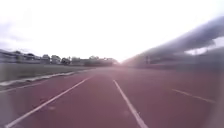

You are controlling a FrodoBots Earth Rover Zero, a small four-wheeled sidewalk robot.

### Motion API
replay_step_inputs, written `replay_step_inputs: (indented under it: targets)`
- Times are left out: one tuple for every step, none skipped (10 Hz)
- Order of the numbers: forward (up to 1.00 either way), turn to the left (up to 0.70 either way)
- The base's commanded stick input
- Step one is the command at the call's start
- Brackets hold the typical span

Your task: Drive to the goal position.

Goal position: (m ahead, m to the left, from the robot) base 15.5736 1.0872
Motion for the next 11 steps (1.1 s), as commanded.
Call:
replay_step_inputs:
  targets:
    - [0.7,-0.3]
    - [0.7,-0.3]
    - [0.7,0.0]
    - [0.7,0.0]
    - [0.7,0.0]
    - [0.7,0.0]
    - [0.7,0.0]
    - [0.7,0.0]
    - [0.7,0.0]
    - [0.7,0.0]
    - [0.7,-0.03]
